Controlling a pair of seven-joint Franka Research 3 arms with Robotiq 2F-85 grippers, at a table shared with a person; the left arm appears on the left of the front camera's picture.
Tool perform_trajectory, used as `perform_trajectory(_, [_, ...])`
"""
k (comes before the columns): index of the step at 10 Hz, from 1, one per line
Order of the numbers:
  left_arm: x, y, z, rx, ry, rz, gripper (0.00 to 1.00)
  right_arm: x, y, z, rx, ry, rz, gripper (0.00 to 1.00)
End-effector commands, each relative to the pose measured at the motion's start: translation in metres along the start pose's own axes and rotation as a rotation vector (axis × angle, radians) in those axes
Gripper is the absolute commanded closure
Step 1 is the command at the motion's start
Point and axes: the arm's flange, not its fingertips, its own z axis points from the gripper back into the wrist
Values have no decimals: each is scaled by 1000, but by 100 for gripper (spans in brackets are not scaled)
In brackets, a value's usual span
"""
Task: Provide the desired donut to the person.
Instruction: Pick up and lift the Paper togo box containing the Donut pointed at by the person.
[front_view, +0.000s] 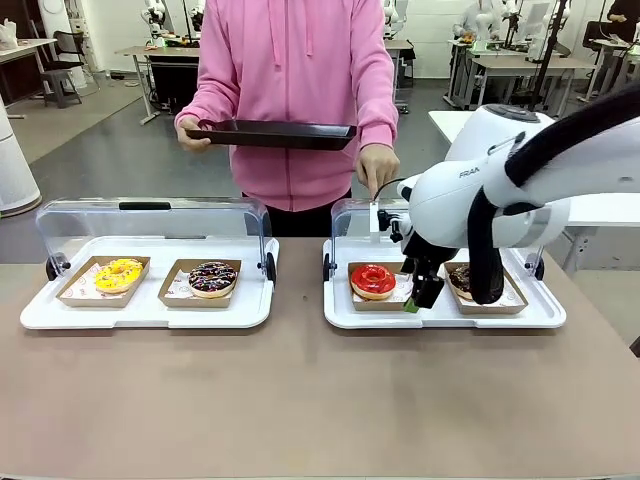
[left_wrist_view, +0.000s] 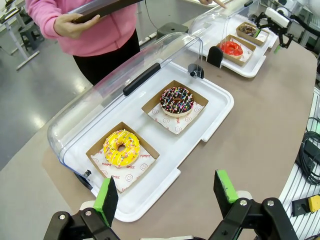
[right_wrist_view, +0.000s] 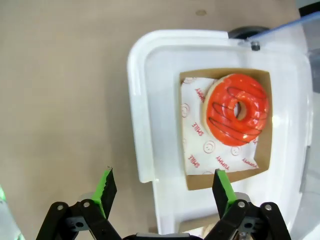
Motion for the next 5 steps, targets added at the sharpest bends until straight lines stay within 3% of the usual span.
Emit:
perform_trajectory(1, [1, 0, 0, -4, -5, 19, 0, 9, -16, -12, 25, 71, 32, 0])
perform_trajectory(5, [1, 0, 0, -4, -5, 19, 0, 7, -29, -38, 44, 127, 54, 0])
